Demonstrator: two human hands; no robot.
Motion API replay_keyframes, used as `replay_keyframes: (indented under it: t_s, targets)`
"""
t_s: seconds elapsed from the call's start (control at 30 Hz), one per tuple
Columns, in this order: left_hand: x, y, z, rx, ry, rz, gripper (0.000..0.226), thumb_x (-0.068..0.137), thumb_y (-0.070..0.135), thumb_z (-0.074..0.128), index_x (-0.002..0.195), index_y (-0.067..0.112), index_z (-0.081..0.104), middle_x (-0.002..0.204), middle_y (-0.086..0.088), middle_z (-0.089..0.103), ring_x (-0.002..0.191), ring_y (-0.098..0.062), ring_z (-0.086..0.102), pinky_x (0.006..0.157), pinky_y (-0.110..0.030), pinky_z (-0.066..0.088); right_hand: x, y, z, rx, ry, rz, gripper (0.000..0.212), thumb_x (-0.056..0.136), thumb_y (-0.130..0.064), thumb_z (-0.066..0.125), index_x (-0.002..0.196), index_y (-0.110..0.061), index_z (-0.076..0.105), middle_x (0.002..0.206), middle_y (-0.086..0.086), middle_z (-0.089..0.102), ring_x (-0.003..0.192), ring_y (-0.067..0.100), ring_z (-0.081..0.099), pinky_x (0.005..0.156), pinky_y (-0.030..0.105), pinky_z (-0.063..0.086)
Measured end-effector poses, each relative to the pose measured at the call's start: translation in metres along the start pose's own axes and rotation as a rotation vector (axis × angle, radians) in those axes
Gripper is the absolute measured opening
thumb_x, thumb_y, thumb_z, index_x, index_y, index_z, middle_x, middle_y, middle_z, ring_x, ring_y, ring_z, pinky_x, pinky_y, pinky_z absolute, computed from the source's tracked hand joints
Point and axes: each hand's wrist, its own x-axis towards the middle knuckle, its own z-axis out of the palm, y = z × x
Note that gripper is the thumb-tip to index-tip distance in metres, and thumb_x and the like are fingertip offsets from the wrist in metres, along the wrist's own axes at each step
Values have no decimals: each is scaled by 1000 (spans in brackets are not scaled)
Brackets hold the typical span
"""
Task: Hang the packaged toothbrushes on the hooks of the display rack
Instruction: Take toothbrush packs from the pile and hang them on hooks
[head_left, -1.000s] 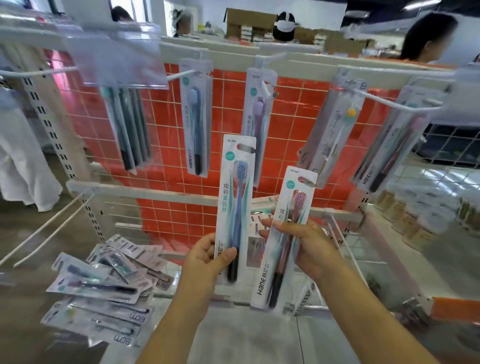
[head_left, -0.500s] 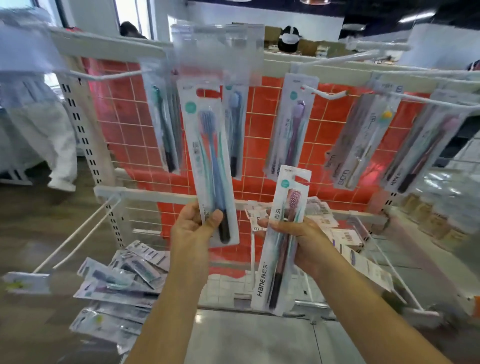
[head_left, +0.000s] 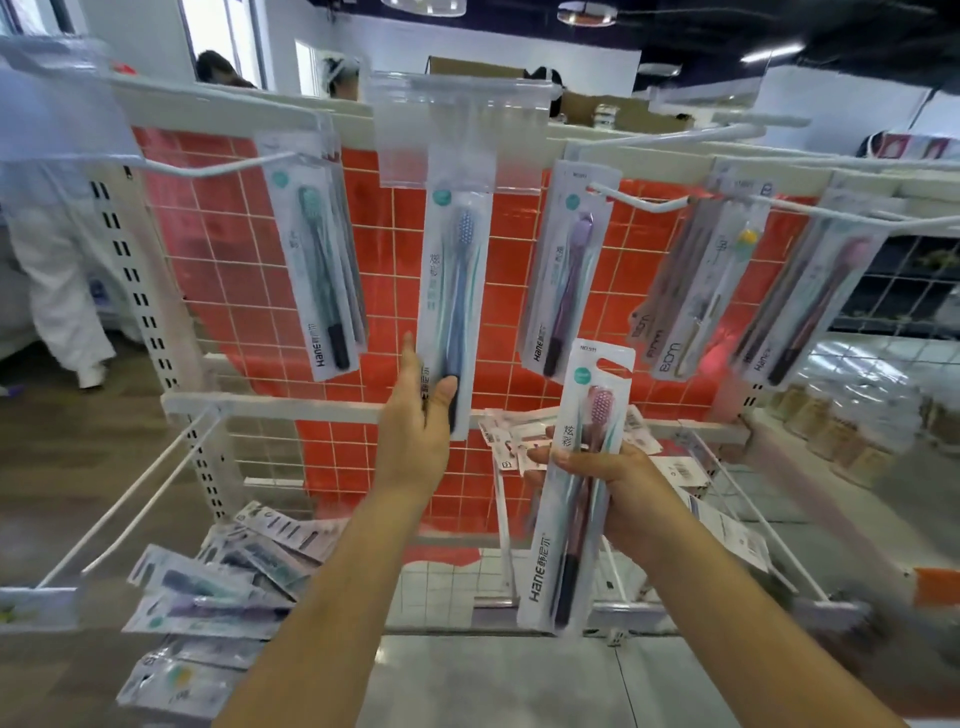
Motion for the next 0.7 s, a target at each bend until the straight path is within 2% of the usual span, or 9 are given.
replay_keyframes:
  t_s: [0.1, 0.23, 0.3, 0.37, 0.43, 0.47, 0.53, 0.6, 0.7]
  targets:
    - [15, -3, 8, 152, -26, -23, 62, 100, 32, 34, 150, 19, 1, 144, -4, 39, 128, -17, 41, 105, -28, 34, 4, -5, 3, -18, 10, -12, 33, 81, 9, 56, 112, -2, 56, 88, 15, 73, 77, 27, 72, 67, 36, 60]
    - [42, -1, 11, 185, -63, -91, 60, 101, 28, 32, 150, 16, -2, 122, 1, 50, 94, -7, 51, 80, -15, 39, 7, -13, 8, -84, 23, -28, 25, 82, 8, 57, 102, -6, 59, 88, 15, 73, 79, 29, 71, 72, 39, 58]
    - [52, 0, 11, 217, -78, -93, 61, 102, 25, 32, 150, 13, -3, 108, 5, 47, 72, 1, 48, 60, -2, 38, 7, -16, 12, -99, 13, -47, 25, 83, 9, 56, 99, -10, 59, 86, 15, 73, 77, 28, 71, 72, 38, 58]
    - [57, -2, 9, 244, -92, -98, 61, 102, 24, 32, 150, 12, -3, 102, 4, 46, 64, 6, 42, 49, 1, 36, 5, -19, 15, -107, 12, -64, 24, 83, 10, 56, 94, -11, 58, 83, 14, 73, 73, 26, 72, 69, 37, 59]
    - [58, -5, 7, 260, -112, -98, 61, 102, 26, 32, 150, 13, -3, 103, 2, 49, 66, 5, 44, 55, 3, 36, 3, -21, 17, -104, 5, -78, 22, 83, 10, 56, 91, -11, 59, 83, 14, 73, 71, 25, 72, 66, 36, 59]
    - [58, -6, 5, 265, -125, -98, 61, 102, 28, 32, 150, 14, -3, 108, -1, 53, 72, 1, 50, 65, -1, 38, 2, -22, 18, -108, 0, -80, 21, 83, 9, 57, 91, -10, 59, 85, 14, 73, 73, 26, 72, 65, 36, 60]
    - [58, -11, 2, 307, -133, -85, 63, 100, 35, 33, 150, 17, -1, 127, -8, 55, 102, -21, 59, 90, -27, 43, 0, -22, 19, -129, -9, -81, 19, 83, 6, 58, 95, -8, 60, 89, 14, 73, 77, 27, 72, 64, 35, 59]
    - [55, -18, -2, 376, -172, -107, 67, 98, 44, 34, 150, 18, 0, 141, -12, 45, 125, -32, 47, 103, -42, 36, -2, -23, 19, -132, -17, -84, 22, 84, 6, 58, 101, -7, 59, 88, 13, 74, 78, 27, 72, 64, 34, 59]
    - [31, -27, -7, 345, -203, -219, 79, 90, 61, 30, 149, 21, -3, 146, -11, 38, 132, -31, 39, 108, -45, 30, -6, -26, 17, -91, -33, -76, 26, 86, 11, 49, 100, -9, 57, 81, 9, 74, 74, 23, 72, 60, 32, 58]
